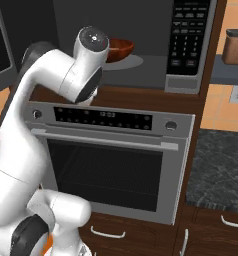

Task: Open the microwave, place the bowl with waffle inside the microwave, then close the microwave door and turn it on.

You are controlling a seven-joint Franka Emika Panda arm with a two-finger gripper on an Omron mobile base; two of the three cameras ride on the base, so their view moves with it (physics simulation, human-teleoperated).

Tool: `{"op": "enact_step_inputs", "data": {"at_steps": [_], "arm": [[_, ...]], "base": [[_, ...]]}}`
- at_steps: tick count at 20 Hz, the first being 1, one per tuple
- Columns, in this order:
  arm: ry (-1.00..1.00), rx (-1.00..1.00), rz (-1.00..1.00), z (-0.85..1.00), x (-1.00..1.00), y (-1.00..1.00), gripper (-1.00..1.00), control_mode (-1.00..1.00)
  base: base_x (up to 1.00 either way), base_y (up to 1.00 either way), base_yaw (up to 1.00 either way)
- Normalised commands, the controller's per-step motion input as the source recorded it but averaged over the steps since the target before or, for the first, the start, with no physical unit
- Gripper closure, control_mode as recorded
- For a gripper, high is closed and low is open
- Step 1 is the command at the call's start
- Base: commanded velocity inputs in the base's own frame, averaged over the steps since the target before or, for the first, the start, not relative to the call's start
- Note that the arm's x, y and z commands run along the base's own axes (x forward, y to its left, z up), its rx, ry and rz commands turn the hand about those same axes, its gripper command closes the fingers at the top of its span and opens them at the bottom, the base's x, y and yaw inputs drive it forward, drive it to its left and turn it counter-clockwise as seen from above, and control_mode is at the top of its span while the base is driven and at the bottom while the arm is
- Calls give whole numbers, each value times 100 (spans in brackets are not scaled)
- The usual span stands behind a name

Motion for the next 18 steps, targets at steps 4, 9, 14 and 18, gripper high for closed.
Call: {"op": "enact_step_inputs", "data": {"at_steps": [4,9,14,18], "arm": [[6,-11,7,-54,-100,4,100,-100],[2,-16,15,-57,-100,19,100,-100],[0,-23,23,-77,-81,53,100,-100],[-3,-30,33,-67,-29,69,100,-100]], "base": [[0,0,0],[0,0,0],[0,0,0],[0,0,0]]}}
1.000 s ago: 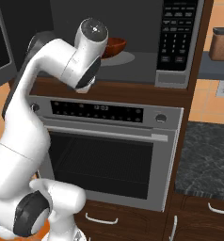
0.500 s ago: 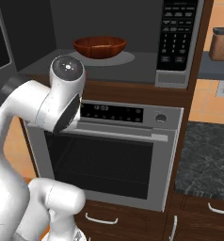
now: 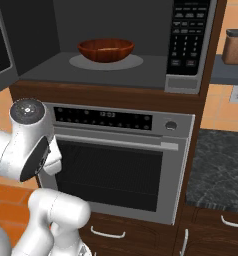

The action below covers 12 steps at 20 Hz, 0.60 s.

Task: Open the microwave, place the bowl with waffle inside the microwave, then close the microwave door and turn it on.

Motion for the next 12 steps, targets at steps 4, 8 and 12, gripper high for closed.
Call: {"op": "enact_step_inputs", "data": {"at_steps": [4,8,12], "arm": [[0,-22,26,-63,-6,36,100,-100],[0,-28,19,-61,0,40,100,-100],[0,-33,25,-54,-9,52,100,-100]], "base": [[0,0,0],[0,0,0],[0,0,0]]}}
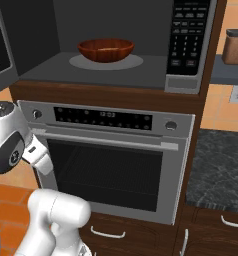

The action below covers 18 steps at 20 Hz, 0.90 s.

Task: Open the microwave, place the bowl with waffle inside the microwave, then close the microwave door and turn it on.

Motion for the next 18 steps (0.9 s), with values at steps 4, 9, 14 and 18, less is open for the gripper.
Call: {"op": "enact_step_inputs", "data": {"at_steps": [4,9,14,18], "arm": [[0,-19,23,-60,2,10,100,-100],[-2,-9,27,-69,24,0,100,-100],[-13,-24,23,-63,-1,25,100,-100],[-31,-19,19,-53,-13,14,100,-100]], "base": [[0,0,0],[0,0,0],[0,0,0],[0,0,0]]}}
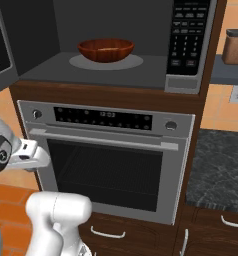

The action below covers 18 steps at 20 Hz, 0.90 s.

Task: Open the microwave, place the bowl with waffle inside the microwave, then close the microwave door and turn it on.

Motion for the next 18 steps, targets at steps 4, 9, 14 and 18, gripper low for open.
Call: {"op": "enact_step_inputs", "data": {"at_steps": [4,9,14,18], "arm": [[-31,-16,18,-49,-6,6,100,-100],[-37,-25,15,-23,-33,25,100,-100],[-34,-33,3,4,-78,42,100,-100],[-32,-28,0,49,-54,46,100,-100]], "base": [[0,0,0],[0,0,0],[0,0,0],[0,0,0]]}}
